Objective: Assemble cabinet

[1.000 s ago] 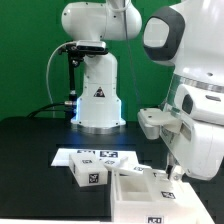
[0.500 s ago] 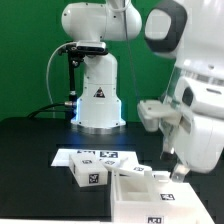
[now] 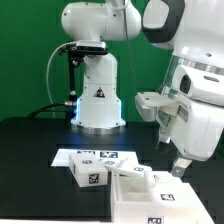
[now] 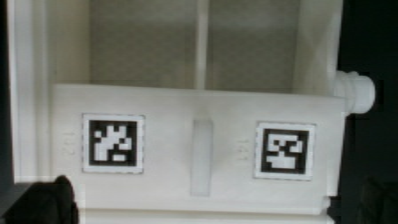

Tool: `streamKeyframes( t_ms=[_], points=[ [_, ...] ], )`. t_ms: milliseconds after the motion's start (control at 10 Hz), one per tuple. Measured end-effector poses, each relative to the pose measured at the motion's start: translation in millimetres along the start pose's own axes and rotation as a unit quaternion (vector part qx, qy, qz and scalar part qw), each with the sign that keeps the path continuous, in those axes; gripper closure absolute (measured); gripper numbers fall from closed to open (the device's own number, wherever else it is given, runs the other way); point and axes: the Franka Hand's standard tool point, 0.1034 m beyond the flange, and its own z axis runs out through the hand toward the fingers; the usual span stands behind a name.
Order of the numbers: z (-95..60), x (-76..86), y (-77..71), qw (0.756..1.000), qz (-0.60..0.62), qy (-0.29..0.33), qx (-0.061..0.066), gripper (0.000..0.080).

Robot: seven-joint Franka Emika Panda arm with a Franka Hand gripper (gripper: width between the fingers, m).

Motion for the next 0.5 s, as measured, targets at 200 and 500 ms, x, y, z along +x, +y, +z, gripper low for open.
streamKeyframes(
  t_ms=[200, 500],
  points=[
    [-2.9, -12.7, -10.2, 1.0, -0.008, -0.001, 0.017, 0.0002],
    [0.2, -26.9, -37.5, 0.999, 0.011, 0.007, 0.04, 0.0002]
  ],
)
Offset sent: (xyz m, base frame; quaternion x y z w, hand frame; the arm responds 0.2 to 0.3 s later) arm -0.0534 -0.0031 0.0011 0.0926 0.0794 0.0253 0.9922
